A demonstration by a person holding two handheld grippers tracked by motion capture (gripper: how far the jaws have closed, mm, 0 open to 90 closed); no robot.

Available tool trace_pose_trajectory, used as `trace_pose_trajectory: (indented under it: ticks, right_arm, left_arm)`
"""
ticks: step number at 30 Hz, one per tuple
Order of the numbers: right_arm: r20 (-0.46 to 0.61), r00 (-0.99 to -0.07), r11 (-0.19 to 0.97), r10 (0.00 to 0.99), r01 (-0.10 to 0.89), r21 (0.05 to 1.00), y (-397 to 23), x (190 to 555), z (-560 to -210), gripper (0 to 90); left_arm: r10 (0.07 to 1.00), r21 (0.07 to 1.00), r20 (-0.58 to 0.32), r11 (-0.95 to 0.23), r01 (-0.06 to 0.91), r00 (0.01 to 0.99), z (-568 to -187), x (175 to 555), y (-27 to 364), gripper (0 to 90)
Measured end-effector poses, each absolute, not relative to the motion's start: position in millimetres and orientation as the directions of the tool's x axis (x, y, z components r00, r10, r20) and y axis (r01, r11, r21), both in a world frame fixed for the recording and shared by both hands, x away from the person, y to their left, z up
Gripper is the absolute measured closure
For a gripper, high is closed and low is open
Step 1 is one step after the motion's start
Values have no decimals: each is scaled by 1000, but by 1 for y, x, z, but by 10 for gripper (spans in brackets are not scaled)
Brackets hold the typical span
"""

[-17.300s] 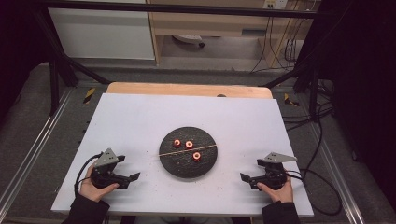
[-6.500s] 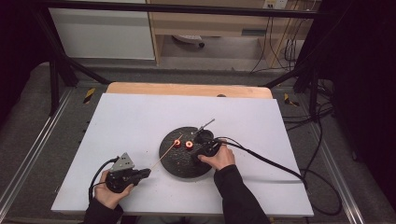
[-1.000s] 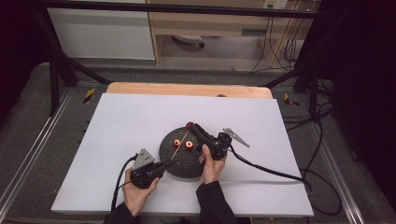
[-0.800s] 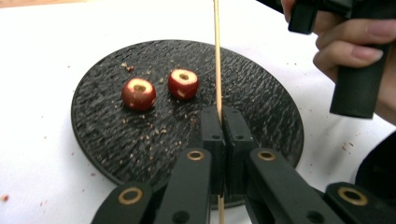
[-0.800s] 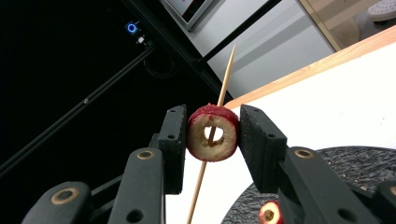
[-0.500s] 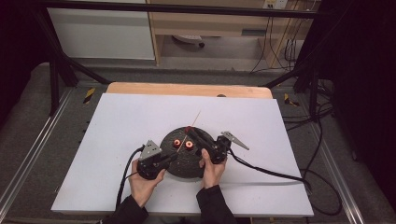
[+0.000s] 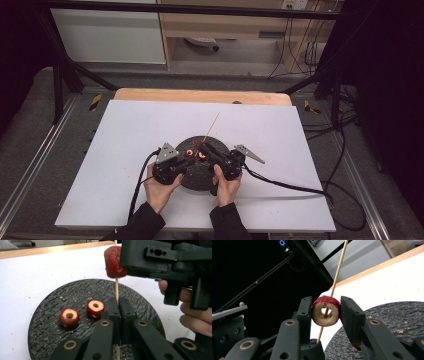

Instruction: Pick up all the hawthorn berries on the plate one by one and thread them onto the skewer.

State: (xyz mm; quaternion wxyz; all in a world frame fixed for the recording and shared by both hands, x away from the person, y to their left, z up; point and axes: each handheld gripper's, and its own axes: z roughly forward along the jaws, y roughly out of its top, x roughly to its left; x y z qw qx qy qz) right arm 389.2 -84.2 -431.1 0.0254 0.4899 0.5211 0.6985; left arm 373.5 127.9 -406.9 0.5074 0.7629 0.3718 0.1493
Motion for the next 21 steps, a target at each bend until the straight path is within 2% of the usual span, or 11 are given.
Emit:
trace_pose_trajectory:
  ticks: [11,16,21]
  right_arm:
    - [650,-517,-429,557,491,758,-83,387,-435,625]
    - [624,-528,-400,576,484,779,-86,387,-430,522]
    - [564,-546,-323,619,477,817,-93,388,-423,366]
  left_arm:
    - [712,883,-148,-218,416,687,-409,375,129,884]
    - [702,880,-134,-241,410,699,-410,372,132,885]
    - [697,871,-133,-258,419,705,-413,368,141,885]
